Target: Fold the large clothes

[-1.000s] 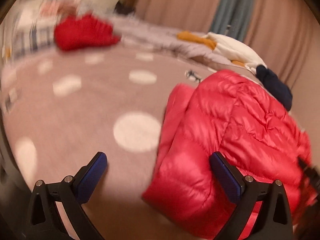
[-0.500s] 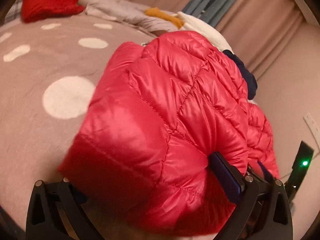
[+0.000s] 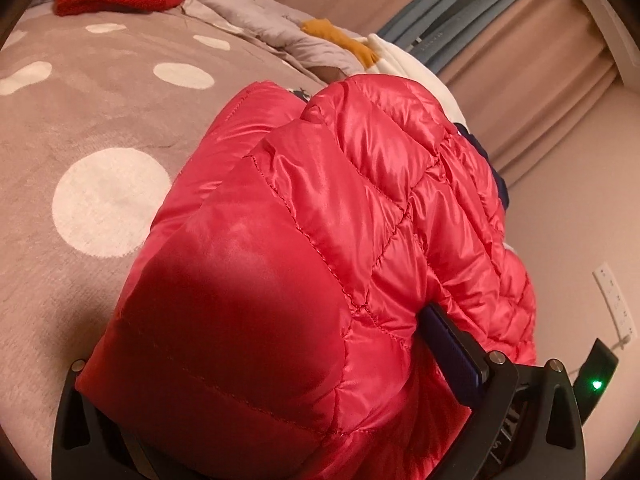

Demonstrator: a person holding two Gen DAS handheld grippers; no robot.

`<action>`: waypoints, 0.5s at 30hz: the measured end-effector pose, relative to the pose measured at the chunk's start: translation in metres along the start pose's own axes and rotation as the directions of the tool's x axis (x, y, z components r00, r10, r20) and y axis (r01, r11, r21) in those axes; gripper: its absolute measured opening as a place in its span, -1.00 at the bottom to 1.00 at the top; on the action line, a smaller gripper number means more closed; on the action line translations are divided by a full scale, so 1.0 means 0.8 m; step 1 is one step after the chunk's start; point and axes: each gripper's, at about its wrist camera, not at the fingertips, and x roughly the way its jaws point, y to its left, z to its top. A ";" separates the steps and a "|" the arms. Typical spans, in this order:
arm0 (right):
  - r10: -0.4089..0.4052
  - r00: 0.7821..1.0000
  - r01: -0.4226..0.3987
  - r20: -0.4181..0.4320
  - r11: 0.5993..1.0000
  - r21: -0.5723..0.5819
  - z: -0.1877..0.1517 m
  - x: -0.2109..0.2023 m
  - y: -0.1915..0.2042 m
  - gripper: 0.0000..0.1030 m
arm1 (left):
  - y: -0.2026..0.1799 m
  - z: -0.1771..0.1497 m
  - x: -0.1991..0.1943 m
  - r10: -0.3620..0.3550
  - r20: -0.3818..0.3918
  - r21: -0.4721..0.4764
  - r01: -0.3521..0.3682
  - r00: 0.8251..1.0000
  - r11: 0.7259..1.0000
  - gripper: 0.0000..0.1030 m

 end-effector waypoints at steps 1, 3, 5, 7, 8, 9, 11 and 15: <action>0.000 1.000 0.000 0.003 1.000 0.002 -0.002 -0.002 0.002 1.00 | 0.004 0.002 -0.001 -0.034 -0.021 -0.011 0.033 0.999 0.999 0.95; 0.008 1.000 -0.008 0.004 1.000 0.008 -0.002 -0.002 0.000 1.00 | 0.009 0.005 -0.001 -0.110 -0.066 -0.040 0.108 0.992 0.993 0.95; 0.012 1.000 -0.013 0.006 1.000 0.011 -0.003 -0.002 0.000 1.00 | 0.012 0.009 0.004 -0.238 -0.135 -0.089 0.228 0.962 0.970 0.88; 0.015 1.000 -0.015 0.009 1.000 0.013 -0.003 -0.003 -0.001 1.00 | 0.019 0.011 0.007 -0.273 -0.129 -0.139 0.255 0.953 0.957 0.50; 0.015 1.000 -0.015 0.008 1.000 0.014 -0.004 -0.003 -0.001 1.00 | 0.026 0.012 0.011 -0.272 -0.116 -0.164 0.252 0.955 0.954 0.42; 0.015 1.000 -0.015 0.009 1.000 0.014 -0.004 -0.003 -0.001 1.00 | 0.033 0.013 0.014 -0.274 -0.100 -0.188 0.252 0.956 0.949 0.28; 0.009 1.000 -0.009 0.011 1.000 0.016 -0.004 -0.004 0.000 1.00 | 0.036 0.014 0.015 -0.265 -0.078 -0.207 0.244 0.961 0.947 0.23; -0.015 1.000 0.015 -0.002 1.000 0.003 -0.003 -0.001 0.005 0.99 | 0.020 0.009 0.012 -0.161 -0.041 -0.134 0.154 0.986 0.979 0.10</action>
